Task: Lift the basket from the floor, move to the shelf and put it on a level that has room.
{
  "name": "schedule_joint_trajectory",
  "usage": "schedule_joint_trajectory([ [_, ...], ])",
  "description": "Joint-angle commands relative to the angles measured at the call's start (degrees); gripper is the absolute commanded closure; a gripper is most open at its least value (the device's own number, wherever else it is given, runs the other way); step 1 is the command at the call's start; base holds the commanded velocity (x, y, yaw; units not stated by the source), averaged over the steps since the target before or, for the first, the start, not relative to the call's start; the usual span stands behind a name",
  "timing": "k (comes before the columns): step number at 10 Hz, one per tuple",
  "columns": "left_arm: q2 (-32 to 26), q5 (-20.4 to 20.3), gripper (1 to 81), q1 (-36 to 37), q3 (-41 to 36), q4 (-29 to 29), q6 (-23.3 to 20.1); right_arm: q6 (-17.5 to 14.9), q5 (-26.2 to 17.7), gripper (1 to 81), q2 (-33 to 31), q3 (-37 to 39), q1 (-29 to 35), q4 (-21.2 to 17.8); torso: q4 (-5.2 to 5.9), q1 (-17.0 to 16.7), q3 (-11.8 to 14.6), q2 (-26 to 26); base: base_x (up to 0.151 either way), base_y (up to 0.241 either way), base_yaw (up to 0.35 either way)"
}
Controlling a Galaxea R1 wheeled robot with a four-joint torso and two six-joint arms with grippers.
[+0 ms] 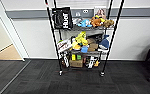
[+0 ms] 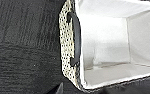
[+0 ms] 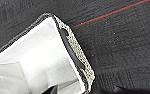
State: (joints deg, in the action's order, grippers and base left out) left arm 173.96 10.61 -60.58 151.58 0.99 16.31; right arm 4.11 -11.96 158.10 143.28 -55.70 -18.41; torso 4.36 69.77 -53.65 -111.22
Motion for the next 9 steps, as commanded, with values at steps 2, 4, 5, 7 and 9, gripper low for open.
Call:
schedule_joint_trajectory([
  [2,0.34,4.77,1.0,7.52,-0.05,-0.81,-0.23,0.02,-3.68,1.0,-1.36,0.24,7.92,-1.54,0.0,4.81,-7.05,-7.5,0.0,0.0,0.0],
  [4,0.43,5.83,1.0,9.28,-0.05,-0.9,-0.14,0.02,-3.95,1.0,-1.36,0.15,9.85,-2.07,0.0,7.32,-5.4,-11.45,0.0,0.0,0.0],
  [5,0.34,6.18,1.0,10.42,-0.05,-1.51,-0.14,0.02,-4.38,1.0,-1.19,-0.03,10.99,-2.5,0.0,8.39,-6.84,-13.14,0.0,0.0,0.0],
  [7,0.6,6.8,1.0,11.75,-0.05,-2.13,-0.14,0.02,-6.15,1.0,-0.13,0.15,12.93,-3.13,0.0,10.29,-7.76,-16.09,0.0,0.0,0.0],
  [9,0.52,6.8,1.0,11.84,0.21,-2.04,-0.14,0.02,-6.15,1.0,1.1,0.24,13.9,-3.13,0.0,12.76,-7.91,-20.0,0.0,0.0,0.0],
])
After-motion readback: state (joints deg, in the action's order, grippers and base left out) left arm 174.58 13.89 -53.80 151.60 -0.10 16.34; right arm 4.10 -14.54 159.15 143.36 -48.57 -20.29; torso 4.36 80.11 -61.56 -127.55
